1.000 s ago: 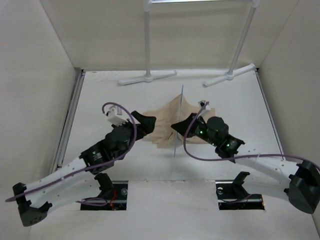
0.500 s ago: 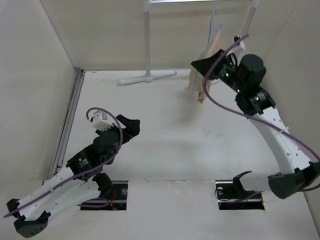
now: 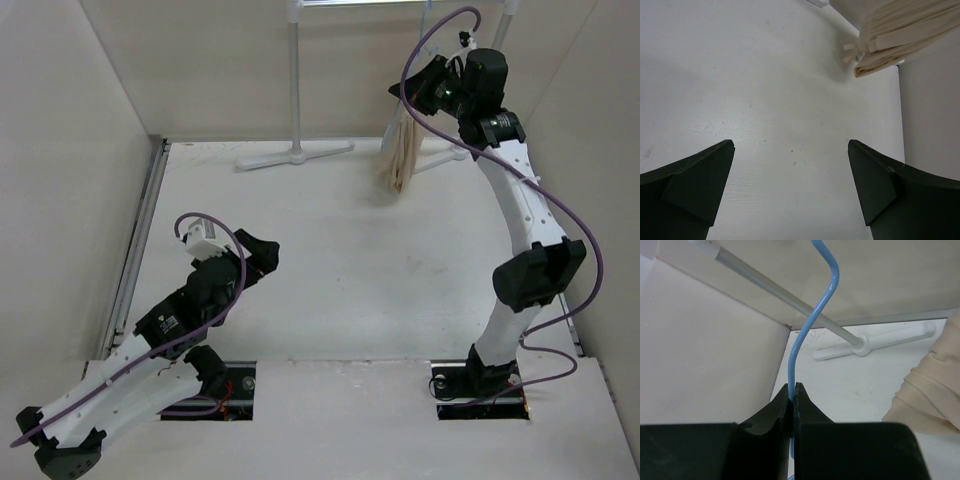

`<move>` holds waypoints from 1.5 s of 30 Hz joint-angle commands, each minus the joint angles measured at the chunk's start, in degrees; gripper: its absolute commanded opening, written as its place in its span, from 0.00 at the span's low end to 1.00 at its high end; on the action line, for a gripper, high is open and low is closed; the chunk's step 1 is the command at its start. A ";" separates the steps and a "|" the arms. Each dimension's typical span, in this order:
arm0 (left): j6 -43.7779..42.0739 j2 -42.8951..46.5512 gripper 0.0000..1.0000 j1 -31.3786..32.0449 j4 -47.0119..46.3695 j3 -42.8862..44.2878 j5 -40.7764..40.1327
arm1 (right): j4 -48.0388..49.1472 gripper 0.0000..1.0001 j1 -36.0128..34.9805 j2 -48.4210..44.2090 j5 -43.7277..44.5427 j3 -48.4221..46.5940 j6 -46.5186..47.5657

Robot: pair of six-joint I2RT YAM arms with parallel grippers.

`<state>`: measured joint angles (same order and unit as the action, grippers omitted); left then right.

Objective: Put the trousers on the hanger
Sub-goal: Hang the hanger with trousers onto the clothesline

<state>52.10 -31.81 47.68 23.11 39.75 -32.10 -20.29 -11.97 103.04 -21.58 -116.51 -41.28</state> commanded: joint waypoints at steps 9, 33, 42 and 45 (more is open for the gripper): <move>-0.51 -3.52 1.00 -2.02 -2.19 -0.63 3.18 | 6.32 0.00 4.71 4.18 -3.29 -12.69 -4.95; 2.04 -5.36 1.00 -1.67 -5.53 -2.22 2.65 | 2.19 0.00 12.98 18.15 -5.14 -29.21 -16.12; 2.57 -7.47 1.00 -1.58 -6.85 -2.48 3.36 | -0.70 0.00 15.88 24.74 -5.66 -42.73 -19.10; 2.57 -8.09 1.00 -1.50 -7.82 -2.83 3.36 | -2.46 0.00 16.23 25.98 -6.01 -43.72 -18.76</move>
<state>54.13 -39.64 45.80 18.17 37.85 -28.60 -26.09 2.74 129.69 -27.57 -155.85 -60.75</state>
